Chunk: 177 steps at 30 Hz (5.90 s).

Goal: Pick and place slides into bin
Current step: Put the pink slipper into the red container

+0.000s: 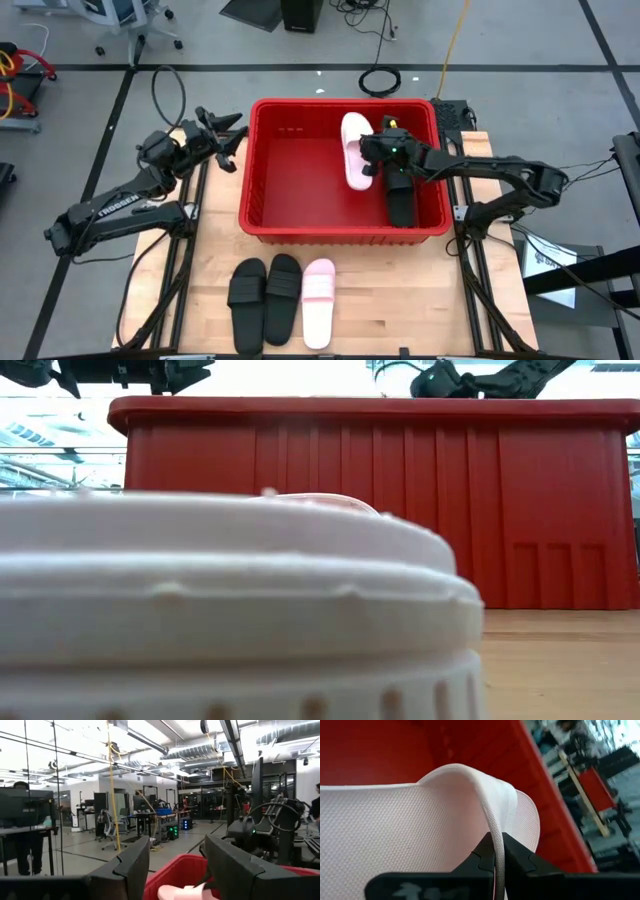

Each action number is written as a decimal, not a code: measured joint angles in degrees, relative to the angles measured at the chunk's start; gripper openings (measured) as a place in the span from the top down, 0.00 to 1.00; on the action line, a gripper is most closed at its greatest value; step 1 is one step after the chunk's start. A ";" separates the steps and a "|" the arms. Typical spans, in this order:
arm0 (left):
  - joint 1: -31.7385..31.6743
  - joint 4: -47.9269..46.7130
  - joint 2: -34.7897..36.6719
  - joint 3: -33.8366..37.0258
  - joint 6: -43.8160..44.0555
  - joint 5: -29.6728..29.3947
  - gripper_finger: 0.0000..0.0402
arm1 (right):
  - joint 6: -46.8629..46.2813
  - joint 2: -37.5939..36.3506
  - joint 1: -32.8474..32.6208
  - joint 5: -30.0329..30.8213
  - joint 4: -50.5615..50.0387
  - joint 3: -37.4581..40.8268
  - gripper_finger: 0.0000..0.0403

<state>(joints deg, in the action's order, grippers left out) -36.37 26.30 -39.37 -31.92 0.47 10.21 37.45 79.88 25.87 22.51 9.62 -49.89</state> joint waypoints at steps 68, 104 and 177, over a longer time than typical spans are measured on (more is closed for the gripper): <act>0.18 5.49 -4.88 0.00 2.57 3.28 0.51 | -5.47 14.00 3.63 -3.05 -8.58 -0.04 0.67; 0.18 5.60 -4.88 0.00 3.07 3.42 0.51 | -24.18 -11.39 -13.99 -5.55 2.67 -0.04 0.56; 22.30 11.35 -4.77 0.01 15.80 19.70 0.51 | -30.74 35.97 -63.77 18.01 -12.57 -27.98 0.57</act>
<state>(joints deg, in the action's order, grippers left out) -14.06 37.65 -44.14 -31.91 16.27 29.91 6.71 115.85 -37.90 40.52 -2.95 -77.87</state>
